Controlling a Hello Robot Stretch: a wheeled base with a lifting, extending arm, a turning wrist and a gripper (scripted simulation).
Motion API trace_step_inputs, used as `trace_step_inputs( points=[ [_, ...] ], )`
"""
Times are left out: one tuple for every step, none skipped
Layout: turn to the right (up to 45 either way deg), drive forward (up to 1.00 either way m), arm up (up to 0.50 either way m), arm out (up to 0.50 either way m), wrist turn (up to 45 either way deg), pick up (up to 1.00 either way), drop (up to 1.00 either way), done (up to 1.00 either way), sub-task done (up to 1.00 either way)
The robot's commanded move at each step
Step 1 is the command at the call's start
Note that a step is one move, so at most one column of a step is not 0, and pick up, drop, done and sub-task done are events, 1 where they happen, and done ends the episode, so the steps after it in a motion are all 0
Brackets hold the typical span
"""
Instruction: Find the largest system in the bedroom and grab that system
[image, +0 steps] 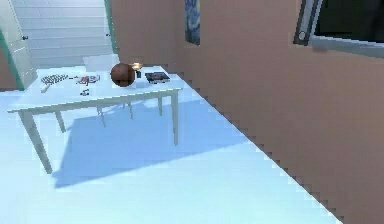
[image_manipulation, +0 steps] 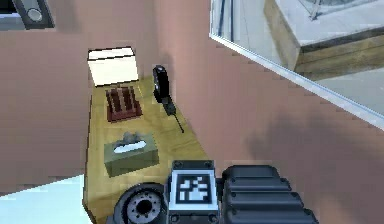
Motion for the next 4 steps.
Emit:
trace_step_inputs(
  points=[
    [45.0,0.00,0.00,0.00,0.0,0.00,0.00,0.00,0.00],
    [24.0,0.00,0.00,0.00,0.0,0.00,0.00,0.00,0.00],
    [0.0,0.20,0.00,0.00,0.0,0.00,0.00,0.00,0.00],
    [-45.0,0.00,0.00,0.00,0.0,0.00,0.00,0.00,0.00]
  ],
)
